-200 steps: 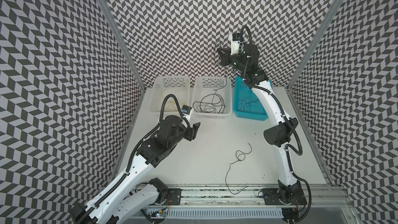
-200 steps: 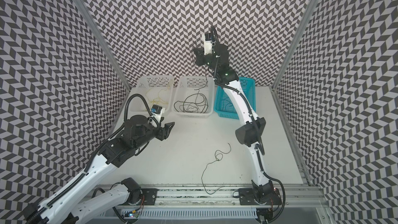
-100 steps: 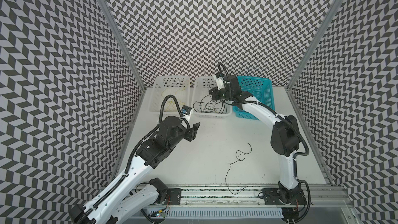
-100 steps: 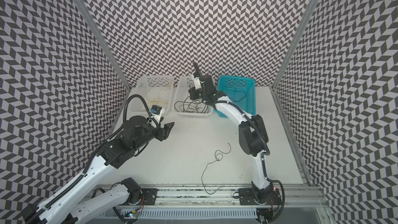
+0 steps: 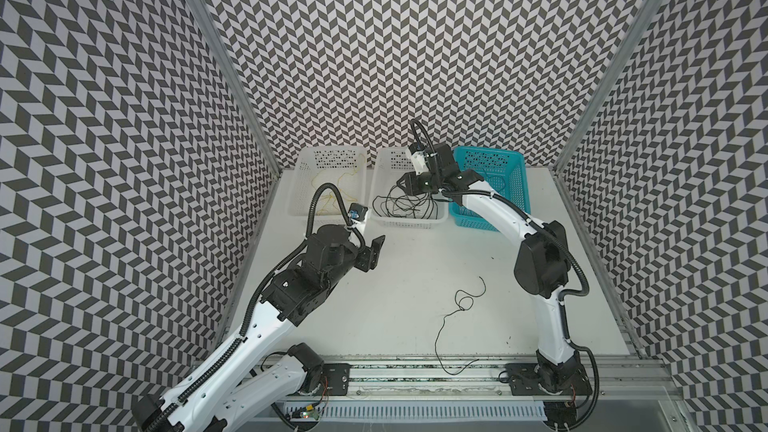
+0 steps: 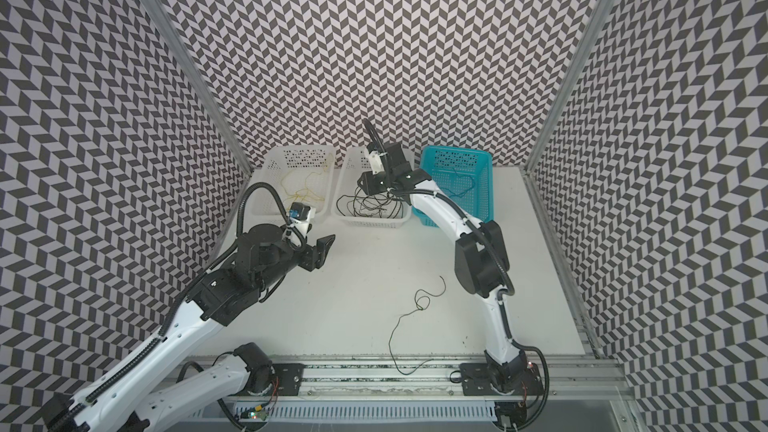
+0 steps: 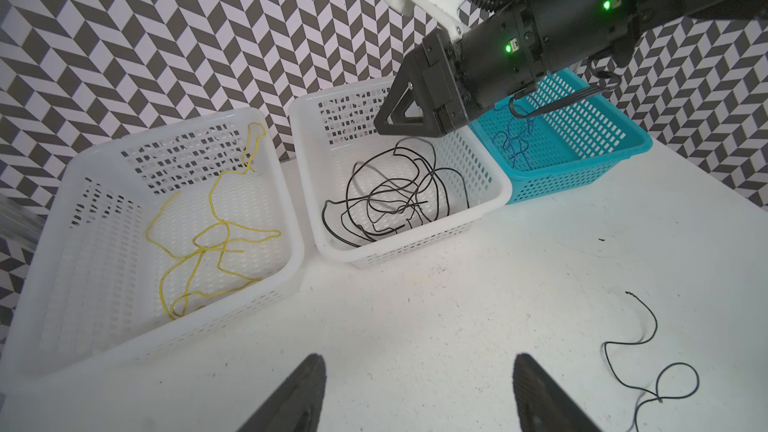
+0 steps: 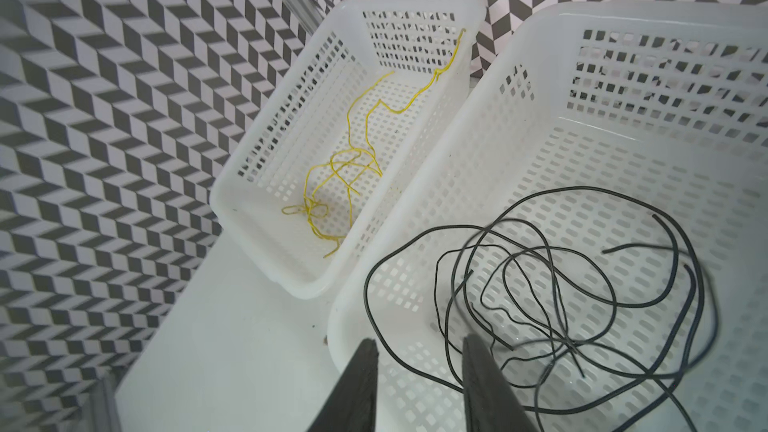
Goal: Untangle the cables
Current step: 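Lower the black wire into the white basket with black wire and open the right gripper, then move the right gripper back down to the remaining black wire piece on the table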
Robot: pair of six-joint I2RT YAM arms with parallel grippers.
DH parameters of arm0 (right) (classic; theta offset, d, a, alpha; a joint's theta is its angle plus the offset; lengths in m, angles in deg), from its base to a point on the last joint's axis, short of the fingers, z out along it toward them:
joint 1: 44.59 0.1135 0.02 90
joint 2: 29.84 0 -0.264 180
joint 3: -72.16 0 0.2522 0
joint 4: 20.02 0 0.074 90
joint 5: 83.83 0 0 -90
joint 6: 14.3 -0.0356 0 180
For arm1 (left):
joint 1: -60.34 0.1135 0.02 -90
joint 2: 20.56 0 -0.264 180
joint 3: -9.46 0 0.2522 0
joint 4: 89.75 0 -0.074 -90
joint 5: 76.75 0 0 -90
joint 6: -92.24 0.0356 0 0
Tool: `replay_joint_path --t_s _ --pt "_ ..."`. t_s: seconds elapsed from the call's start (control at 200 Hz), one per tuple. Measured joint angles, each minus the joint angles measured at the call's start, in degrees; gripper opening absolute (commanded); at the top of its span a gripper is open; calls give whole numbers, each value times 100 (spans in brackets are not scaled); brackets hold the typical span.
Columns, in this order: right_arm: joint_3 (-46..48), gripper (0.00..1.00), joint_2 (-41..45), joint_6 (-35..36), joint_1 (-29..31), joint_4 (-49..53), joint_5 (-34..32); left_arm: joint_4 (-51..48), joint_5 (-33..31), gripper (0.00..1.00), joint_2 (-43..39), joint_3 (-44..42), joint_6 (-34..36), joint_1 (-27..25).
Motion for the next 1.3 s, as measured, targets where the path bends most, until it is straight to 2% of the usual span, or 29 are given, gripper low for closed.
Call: replay_joint_path --t_s 0.15,0.2,0.245,0.336,0.366,0.406,0.426,0.436,0.501,0.711,0.936,1.297 --pt "-103 60 188 208 79 337 -116 2 -42 82 20 0 -2 0" --pt "-116 63 343 271 83 442 -184 2 -55 83 31 0 -4 0" --pt "-118 66 492 337 83 505 -236 2 -63 88 39 0 2 0" --pt "-129 76 874 439 90 597 -361 2 -85 89 48 0 -7 0" --pt "-131 78 1016 476 92 632 -411 2 -94 94 48 0 0 0" --pt "-133 88 1189 525 98 671 -468 4 -107 95 48 0 11 0" --pt "-133 98 1281 568 105 686 -498 4 -107 95 48 0 -17 0" --pt "-133 99 1333 568 109 699 -520 7 -109 96 48 0 -2 0" --pt "-129 100 1615 680 138 726 -629 7 -125 100 48 0 -2 0" --pt "409 100 2612 774 369 680 -841 28 -216 100 31 -26 -31 0" --pt "1705 100 3563 702 627 693 -1021 90 -328 100 -61 -133 -109 0" --pt "4192 100 5351 131 1320 632 -1513 256 -662 100 -195 -236 -247 0"
